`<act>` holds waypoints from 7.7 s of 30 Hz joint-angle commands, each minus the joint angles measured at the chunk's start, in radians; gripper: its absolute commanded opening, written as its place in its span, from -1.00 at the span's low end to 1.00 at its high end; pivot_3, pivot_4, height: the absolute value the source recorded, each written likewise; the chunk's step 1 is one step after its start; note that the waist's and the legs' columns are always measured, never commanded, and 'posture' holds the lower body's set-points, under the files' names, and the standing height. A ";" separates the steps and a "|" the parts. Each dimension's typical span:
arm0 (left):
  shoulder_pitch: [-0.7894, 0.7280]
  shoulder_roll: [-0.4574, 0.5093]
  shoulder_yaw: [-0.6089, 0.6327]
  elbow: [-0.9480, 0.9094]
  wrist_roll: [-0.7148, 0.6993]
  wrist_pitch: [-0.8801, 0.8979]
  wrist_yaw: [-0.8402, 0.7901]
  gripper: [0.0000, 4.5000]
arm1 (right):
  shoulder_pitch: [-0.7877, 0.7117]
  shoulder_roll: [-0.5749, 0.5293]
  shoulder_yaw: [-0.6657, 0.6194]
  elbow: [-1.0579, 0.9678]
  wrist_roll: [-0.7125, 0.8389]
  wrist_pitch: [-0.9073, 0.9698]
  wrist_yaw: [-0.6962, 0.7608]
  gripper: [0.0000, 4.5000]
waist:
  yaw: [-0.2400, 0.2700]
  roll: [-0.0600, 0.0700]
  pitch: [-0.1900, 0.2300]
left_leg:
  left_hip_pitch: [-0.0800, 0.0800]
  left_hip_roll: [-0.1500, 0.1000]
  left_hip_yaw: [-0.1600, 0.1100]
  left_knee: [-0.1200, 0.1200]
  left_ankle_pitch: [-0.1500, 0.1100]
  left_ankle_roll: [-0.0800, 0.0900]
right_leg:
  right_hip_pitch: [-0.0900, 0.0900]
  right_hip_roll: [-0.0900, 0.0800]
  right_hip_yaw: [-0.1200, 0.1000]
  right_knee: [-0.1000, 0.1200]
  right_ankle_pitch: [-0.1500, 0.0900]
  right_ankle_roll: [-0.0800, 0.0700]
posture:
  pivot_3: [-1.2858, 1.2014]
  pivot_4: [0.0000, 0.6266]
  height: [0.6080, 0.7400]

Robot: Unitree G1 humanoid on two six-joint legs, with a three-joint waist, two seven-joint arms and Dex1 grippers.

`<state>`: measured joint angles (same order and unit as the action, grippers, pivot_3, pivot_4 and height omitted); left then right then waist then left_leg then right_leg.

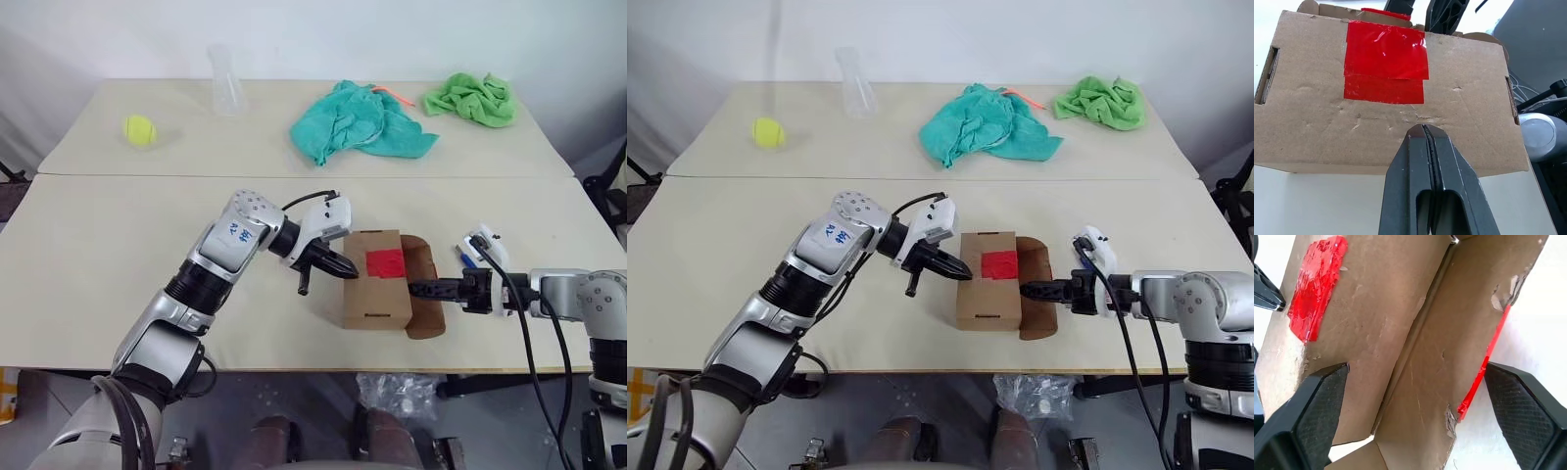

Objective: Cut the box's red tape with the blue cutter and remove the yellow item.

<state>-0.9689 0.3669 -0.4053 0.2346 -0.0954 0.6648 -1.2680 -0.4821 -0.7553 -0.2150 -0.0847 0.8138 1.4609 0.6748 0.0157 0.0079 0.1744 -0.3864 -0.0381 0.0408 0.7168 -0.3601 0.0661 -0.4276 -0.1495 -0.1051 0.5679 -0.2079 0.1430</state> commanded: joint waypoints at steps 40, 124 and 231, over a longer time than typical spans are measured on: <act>-0.043 -0.123 0.065 0.214 -0.003 -0.101 0.103 -1.00 | -0.201 -0.328 0.028 -0.202 1.006 -0.044 -0.992 -0.99 | 0.014 0.001 0.001 | -0.005 -0.001 -0.002 -0.003 0.000 0.001 | -0.003 -0.002 -0.003 -0.004 0.000 0.000 | 0.03 -0.52 1.00; -0.061 -0.046 0.027 0.341 0.040 -0.195 -0.009 -1.00 | 0.149 -0.415 0.073 -0.415 0.733 -0.483 -0.908 0.33 | 0.040 0.002 0.003 | -0.014 0.000 -0.001 0.005 -0.002 0.006 | -0.002 0.001 -0.011 -0.011 0.004 0.005 | 0.03 -0.52 1.00; -0.031 0.441 0.255 0.016 0.198 0.221 0.336 0.14 | 0.346 -0.208 -0.309 -0.276 0.047 -0.952 0.343 1.00 | 0.008 -0.003 0.006 | -0.001 -0.001 0.010 0.002 -0.006 0.009 | 0.001 0.001 0.000 -0.008 0.005 0.006 | 0.03 -0.52 1.00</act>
<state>-1.0000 0.7763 -0.1758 0.3012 0.1151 0.8700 -0.9190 -0.1189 -0.9667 -0.5138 -0.3681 0.8618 0.5297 1.0013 0.0240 0.0048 0.1800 -0.3876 -0.0391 0.0515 0.7191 -0.3662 0.0746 -0.4266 -0.1483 -0.1054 0.5603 -0.2027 0.1495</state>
